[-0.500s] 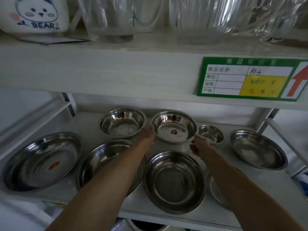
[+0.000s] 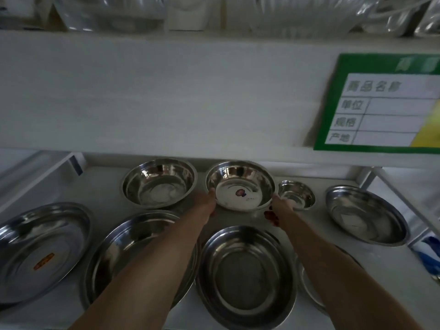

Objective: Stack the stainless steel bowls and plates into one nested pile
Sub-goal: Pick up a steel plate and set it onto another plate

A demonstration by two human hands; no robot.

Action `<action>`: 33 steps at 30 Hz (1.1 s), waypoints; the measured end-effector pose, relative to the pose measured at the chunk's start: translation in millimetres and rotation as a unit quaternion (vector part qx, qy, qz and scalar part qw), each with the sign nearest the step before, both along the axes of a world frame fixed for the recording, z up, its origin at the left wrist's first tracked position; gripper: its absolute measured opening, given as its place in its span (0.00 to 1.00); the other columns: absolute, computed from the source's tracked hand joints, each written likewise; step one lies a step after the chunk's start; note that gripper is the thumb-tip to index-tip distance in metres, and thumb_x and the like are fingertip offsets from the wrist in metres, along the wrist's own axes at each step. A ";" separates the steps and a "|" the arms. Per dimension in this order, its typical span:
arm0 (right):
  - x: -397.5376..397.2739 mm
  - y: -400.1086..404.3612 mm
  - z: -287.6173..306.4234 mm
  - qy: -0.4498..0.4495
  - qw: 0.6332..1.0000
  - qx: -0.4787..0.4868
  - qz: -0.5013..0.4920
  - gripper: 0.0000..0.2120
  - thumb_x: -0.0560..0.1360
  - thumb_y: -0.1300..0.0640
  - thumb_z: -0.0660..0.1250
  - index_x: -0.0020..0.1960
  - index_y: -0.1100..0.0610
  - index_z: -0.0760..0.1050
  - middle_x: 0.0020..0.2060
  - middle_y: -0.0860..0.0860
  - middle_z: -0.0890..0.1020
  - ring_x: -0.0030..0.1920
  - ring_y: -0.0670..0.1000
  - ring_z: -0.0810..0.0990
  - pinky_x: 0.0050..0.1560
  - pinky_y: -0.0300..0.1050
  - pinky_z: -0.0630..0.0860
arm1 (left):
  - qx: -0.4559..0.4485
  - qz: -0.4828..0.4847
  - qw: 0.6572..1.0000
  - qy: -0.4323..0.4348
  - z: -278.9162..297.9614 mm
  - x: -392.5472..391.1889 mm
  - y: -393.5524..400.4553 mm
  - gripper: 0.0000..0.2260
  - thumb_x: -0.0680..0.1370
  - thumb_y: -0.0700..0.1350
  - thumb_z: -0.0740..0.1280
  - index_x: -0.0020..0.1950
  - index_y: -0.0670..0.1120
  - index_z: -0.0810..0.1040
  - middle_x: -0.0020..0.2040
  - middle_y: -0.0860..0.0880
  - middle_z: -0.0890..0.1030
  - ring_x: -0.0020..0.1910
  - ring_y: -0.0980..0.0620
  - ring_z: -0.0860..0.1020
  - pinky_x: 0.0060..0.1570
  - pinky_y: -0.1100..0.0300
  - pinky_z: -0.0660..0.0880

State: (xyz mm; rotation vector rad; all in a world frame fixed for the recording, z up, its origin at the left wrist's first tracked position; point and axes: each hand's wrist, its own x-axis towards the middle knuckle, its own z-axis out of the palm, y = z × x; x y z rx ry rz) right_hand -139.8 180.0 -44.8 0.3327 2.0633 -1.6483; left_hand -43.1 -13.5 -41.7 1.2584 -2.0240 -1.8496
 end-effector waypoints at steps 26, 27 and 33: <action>-2.6 -18.4 -1.6 0.091 0.996 -0.005 -0.015 0.14 0.80 0.55 0.56 0.40 0.59 0.73 0.31 0.57 0.77 0.27 0.52 0.75 0.28 0.43 0.73 | 0.040 0.031 0.997 0.056 0.1 -16.4 -2.8 0.21 0.83 0.49 0.53 0.62 0.33 0.73 0.35 0.42 0.75 0.26 0.50 0.72 0.13 0.69 0.66; -1.9 -18.0 1.5 0.096 0.995 -0.005 -0.013 0.15 0.81 0.54 0.56 0.40 0.59 0.73 0.31 0.57 0.77 0.27 0.52 0.75 0.27 0.43 0.72 | 0.046 0.030 0.996 0.064 3.6 -14.9 -1.9 0.21 0.83 0.49 0.53 0.62 0.32 0.73 0.37 0.40 0.76 0.26 0.50 0.72 0.13 0.69 0.66; 4.9 -16.0 23.7 0.115 0.993 -0.011 -0.001 0.14 0.80 0.54 0.56 0.42 0.59 0.74 0.31 0.56 0.77 0.28 0.51 0.75 0.28 0.41 0.70 | 0.046 0.042 0.993 0.099 26.3 -6.2 -0.2 0.18 0.82 0.47 0.56 0.60 0.33 0.74 0.44 0.37 0.79 0.29 0.49 0.76 0.17 0.67 0.73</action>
